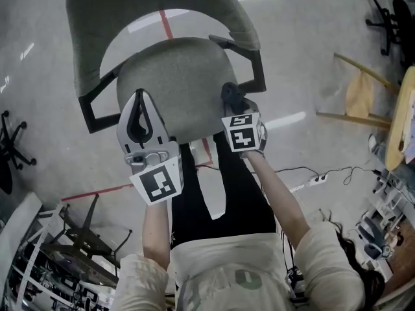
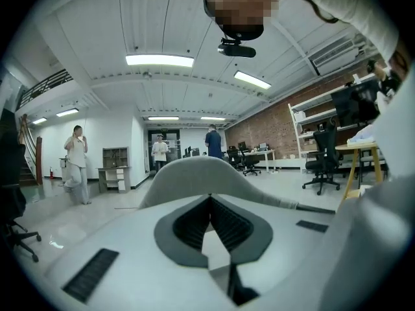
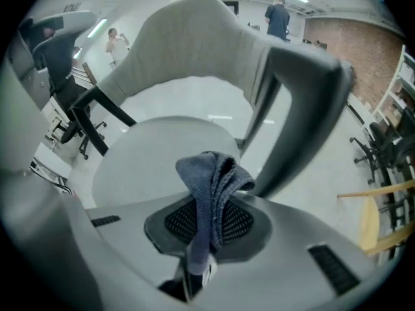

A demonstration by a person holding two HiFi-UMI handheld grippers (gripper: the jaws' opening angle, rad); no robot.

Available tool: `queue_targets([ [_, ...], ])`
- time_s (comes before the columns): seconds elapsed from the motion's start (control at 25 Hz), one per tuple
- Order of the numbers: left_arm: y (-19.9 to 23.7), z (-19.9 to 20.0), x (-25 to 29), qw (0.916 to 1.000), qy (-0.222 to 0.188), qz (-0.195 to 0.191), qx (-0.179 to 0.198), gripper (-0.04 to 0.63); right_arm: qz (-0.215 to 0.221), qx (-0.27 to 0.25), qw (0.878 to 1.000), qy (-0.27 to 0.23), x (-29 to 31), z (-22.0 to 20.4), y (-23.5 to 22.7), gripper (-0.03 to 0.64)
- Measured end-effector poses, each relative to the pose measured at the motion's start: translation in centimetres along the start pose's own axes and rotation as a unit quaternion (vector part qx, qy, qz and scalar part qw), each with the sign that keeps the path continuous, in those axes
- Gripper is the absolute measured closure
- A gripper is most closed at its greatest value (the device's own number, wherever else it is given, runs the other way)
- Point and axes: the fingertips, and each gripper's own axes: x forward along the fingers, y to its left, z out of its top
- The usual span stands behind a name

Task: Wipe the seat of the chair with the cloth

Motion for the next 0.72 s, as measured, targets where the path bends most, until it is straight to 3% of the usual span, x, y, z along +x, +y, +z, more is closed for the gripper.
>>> queue_targets([
  [0.16, 1.8, 5.7, 0.4, 0.9984, -0.042, 0.031, -0.021, 0.580, 0.023, -0.032, 0.994, -0.104, -5.3, 10.7, 3.2, 0.560],
  [0.36, 3.8, 17.6, -3.1, 0.9941, -0.091, 0.052, -0.030, 0.580, 0.028, -0.020, 0.973, -0.227, -19.6, 20.0, 6.0, 0.560],
  [0.44, 5.5, 23.1, -4.5, 0.9906, -0.121, 0.059, -0.025, 0.580, 0.029, -0.022, 0.958, -0.284, -25.3, 23.8, 6.8, 0.560],
  [0.56, 9.2, 30.6, -5.7, 0.9807, -0.179, 0.079, -0.008, 0.580, 0.051, -0.032, 0.925, -0.376, -32.6, 30.2, 9.0, 0.560],
  [0.72, 11.2, 36.5, -9.3, 0.9724, -0.215, 0.091, -0.007, 0.580, 0.065, -0.044, 0.890, -0.449, -42.4, 33.7, 10.9, 0.560],
])
